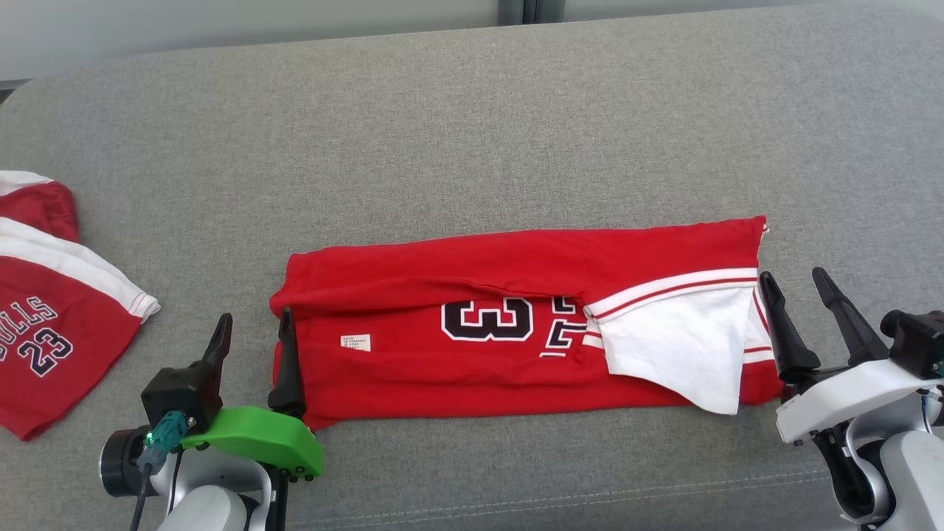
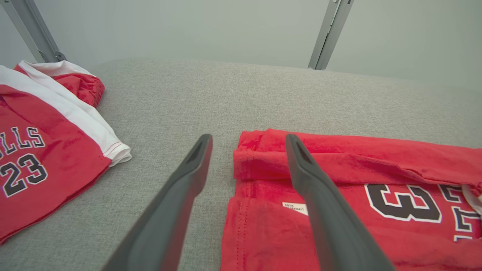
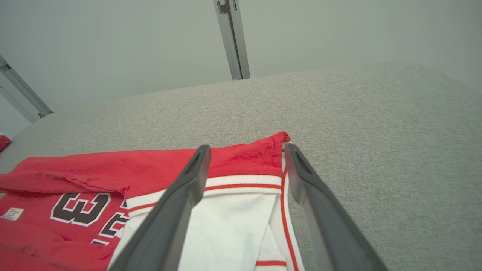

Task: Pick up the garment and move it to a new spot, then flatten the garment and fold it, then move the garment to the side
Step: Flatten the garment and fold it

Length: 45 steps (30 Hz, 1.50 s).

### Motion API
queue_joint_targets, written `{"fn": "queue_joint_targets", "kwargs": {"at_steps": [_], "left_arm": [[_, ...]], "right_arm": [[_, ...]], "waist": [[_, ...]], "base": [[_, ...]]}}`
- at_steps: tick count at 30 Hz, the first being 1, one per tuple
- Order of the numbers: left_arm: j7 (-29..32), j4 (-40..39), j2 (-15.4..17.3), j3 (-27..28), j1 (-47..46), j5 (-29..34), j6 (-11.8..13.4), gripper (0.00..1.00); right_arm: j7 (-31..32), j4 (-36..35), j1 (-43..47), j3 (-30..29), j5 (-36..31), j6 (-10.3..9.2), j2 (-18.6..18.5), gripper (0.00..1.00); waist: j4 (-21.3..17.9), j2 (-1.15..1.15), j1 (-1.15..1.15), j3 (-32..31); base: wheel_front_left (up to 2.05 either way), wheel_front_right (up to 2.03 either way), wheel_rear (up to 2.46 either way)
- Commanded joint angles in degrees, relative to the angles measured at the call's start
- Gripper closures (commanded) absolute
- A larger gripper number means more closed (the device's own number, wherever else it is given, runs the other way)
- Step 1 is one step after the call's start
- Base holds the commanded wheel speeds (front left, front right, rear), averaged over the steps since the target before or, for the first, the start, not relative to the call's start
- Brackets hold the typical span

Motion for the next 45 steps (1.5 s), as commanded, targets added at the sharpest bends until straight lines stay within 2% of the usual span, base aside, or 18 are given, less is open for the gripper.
{"fn": "queue_joint_targets", "kwargs": {"at_steps": [1,8,14,25,34,35,36,37,40,45], "left_arm": [[0.1,0.2,0.4,0.0,-0.6,0.4,0.0,0.0],[-0.2,0.5,0.7,0.5,-2.1,0.8,0.7,0.0],[-1.0,1.2,0.0,0.8,-4.3,0.6,-0.1,0.0],[-3.8,4.3,-2.5,2.6,-8.8,-0.2,-1.8,0.0],[-4.5,6.0,-3.4,2.5,-9.7,0.4,-2.7,0.0],[-4.6,6.2,-3.4,2.5,-9.8,0.5,-2.8,0.0],[-4.6,6.3,-3.5,2.5,-9.9,0.5,-2.9,0.0],[-4.6,6.4,-3.6,2.6,-9.9,0.5,-2.9,0.0],[-4.8,6.7,-3.6,2.8,-10.0,0.6,-2.9,0.0],[-4.9,6.9,-3.6,2.9,-10.2,0.7,-3.0,0.0]], "right_arm": [[0.1,0.2,0.5,0.0,-0.4,0.0,0.2,0.0],[-0.5,2.8,-0.9,-1.7,-2.2,0.0,-0.7,0.0],[-0.2,7.9,-3.2,-2.0,-1.3,0.0,-1.5,0.0],[-1.9,17.5,-8.2,1.6,1.7,0.0,-1.9,0.0],[-2.5,21.3,-10.0,6.1,4.6,0.01,-1.2,0.0],[-2.4,21.4,-10.1,6.8,4.7,0.04,-1.4,0.17],[-2.6,21.4,-10.1,7.4,5.3,0.08,-1.4,0.79],[-2.5,21.3,-10.1,8.0,5.9,0.1,-1.5,1.0],[-3.3,21.2,-10.2,8.1,7.3,0.0,-2.7,1.0],[-5.2,22.2,-10.7,4.8,8.4,-0.14,-5.7,1.0]], "waist": [[0.1,0.0,0.0,-0.2],[0.7,0.0,0.0,0.9],[1.8,0.0,0.0,3.8],[4.3,0.0,0.0,9.0],[4.6,0.0,0.0,10.3],[4.6,0.0,0.0,10.4],[4.6,0.0,0.0,10.4],[4.5,0.0,0.0,10.5],[4.1,0.0,0.0,10.4],[3.2,0.0,0.0,10.0]], "base": [[0.0,0.0,0.0],[0.0,0.0,0.0],[0.0,0.0,0.0],[0.0,0.0,0.0],[0.0,0.0,0.0],[0.0,0.0,0.0],[0.0,0.0,0.0],[0.0,0.0,0.0],[0.0,0.0,0.0],[0.0,0.0,0.0]]}}
